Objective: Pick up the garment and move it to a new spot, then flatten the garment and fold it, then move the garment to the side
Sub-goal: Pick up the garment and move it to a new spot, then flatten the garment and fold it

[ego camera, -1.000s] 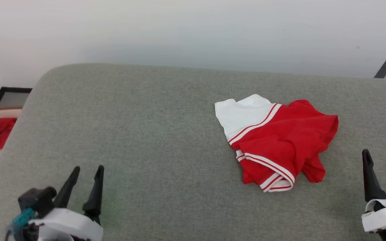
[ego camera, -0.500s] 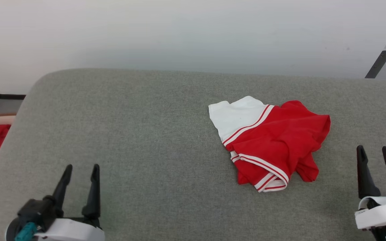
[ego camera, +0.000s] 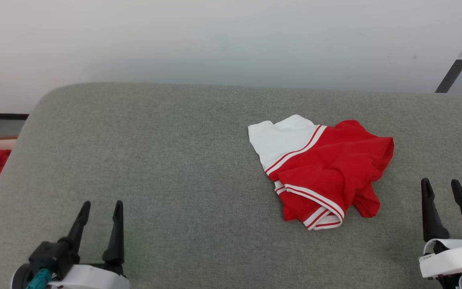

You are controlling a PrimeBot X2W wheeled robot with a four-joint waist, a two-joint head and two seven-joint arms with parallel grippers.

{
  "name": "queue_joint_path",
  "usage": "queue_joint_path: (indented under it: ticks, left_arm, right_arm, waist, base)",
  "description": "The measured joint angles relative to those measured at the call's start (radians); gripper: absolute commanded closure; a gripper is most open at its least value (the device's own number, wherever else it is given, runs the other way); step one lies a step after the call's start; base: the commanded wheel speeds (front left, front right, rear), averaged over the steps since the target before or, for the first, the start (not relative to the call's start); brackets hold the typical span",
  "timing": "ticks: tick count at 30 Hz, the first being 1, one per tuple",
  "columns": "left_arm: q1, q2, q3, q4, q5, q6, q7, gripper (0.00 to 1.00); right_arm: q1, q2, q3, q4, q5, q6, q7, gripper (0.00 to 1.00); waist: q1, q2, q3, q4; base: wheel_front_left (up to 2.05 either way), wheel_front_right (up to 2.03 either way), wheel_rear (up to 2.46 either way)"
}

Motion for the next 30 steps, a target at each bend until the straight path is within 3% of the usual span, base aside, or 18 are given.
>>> queue_joint_path:
  ticks: [14, 18, 21, 24, 30]
  left_arm:
    - [-0.002, -0.019, 0.001, 0.014, 0.011, -0.018, 0.000, 0.00]
    - [-0.129, 0.055, -0.084, 0.028, 0.007, -0.021, 0.042, 0.00]
    - [-0.290, 0.131, -0.189, 0.027, -0.040, -0.021, 0.136, 0.00]
    - [-0.474, 0.204, -0.304, 0.046, -0.139, -0.022, 0.255, 0.00]
    - [-0.806, 0.297, -0.565, 0.156, -0.374, -0.022, 0.505, 0.00]
  right_arm:
    - [-0.002, -0.002, 0.010, 0.007, 0.000, 0.000, 0.000, 0.00]
    - [-0.018, 0.004, 0.017, -0.001, 0.002, 0.000, -0.001, 0.00]
    - [-0.047, 0.010, 0.025, -0.009, 0.010, 0.000, -0.001, 0.00]
    - [-0.076, 0.023, 0.034, -0.014, 0.027, 0.000, -0.002, 0.00]
    - [-0.142, 0.058, 0.043, -0.017, 0.044, 0.000, -0.002, 0.00]
  waist:
    - [0.0000, 0.0000, 0.009, -0.003]
    - [0.0000, 0.0000, 0.035, -0.007]
    - [0.0000, 0.0000, 0.065, -0.014]
    - [0.0000, 0.0000, 0.105, -0.027]
    - [0.0000, 0.0000, 0.201, -0.069]
  base:
    - [0.00, 0.00, 0.00]
    - [0.00, 0.00, 0.00]
    - [0.00, 0.00, 0.00]
    - [0.00, 0.00, 0.00]
    - [0.00, 0.00, 0.00]
